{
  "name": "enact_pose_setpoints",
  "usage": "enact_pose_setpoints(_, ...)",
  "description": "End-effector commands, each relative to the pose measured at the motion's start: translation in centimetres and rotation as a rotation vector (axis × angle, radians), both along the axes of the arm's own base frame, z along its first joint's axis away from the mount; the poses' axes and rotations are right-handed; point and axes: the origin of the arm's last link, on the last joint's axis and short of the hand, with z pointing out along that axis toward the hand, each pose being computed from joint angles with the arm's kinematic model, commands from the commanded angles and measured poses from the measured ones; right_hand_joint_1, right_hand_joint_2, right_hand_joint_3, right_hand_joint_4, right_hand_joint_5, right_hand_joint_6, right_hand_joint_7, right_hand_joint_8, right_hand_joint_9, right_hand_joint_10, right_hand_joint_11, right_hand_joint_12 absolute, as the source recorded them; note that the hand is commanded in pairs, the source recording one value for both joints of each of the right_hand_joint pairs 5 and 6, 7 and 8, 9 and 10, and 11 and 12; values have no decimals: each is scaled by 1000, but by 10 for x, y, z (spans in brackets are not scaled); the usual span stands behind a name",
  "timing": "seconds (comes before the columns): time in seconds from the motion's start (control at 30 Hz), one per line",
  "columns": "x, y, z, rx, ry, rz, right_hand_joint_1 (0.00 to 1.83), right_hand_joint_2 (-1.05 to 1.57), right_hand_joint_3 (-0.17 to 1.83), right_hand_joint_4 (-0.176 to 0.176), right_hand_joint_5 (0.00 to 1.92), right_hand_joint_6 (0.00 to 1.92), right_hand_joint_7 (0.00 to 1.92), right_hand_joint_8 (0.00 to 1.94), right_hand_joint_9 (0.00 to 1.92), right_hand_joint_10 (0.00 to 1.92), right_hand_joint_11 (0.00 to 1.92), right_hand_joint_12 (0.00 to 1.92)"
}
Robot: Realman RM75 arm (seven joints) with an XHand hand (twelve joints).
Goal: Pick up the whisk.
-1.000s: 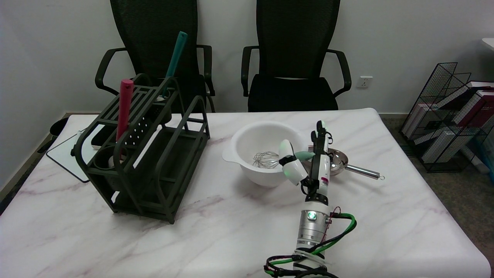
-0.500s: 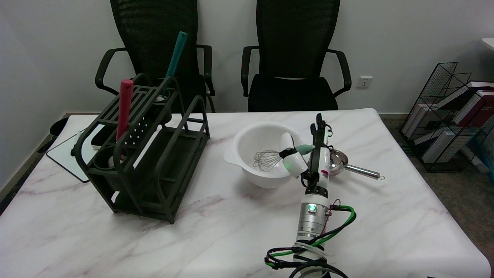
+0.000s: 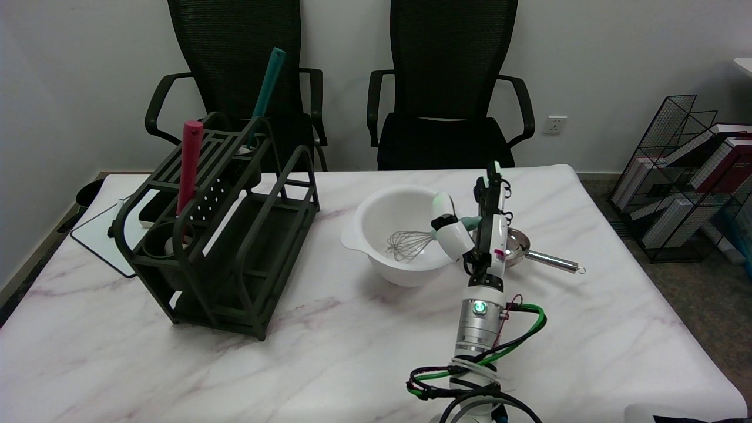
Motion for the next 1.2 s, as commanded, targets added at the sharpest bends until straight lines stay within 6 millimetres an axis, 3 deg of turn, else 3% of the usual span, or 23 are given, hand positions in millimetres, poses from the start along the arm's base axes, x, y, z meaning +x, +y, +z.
enact_pose_setpoints(0.03, 6, -8, 4, 38, -59, 53, 669, 846, 740, 0, 0, 0, 0, 0, 204, 204, 286, 286)
enact_pose_setpoints(0.4, -7, -15, -5, 147, -243, 49, 660, 871, 757, 0, 0, 0, 0, 0, 187, 187, 199, 199)
enact_pose_setpoints(0.83, 3, -23, -10, 234, -353, 88, 657, 896, 780, 0, 0, 0, 0, 0, 173, 173, 145, 145)
enact_pose_setpoints(1.2, 1, -18, -9, 252, -433, 107, 652, 950, 796, 0, 0, 0, 0, 0, 170, 170, 135, 135)
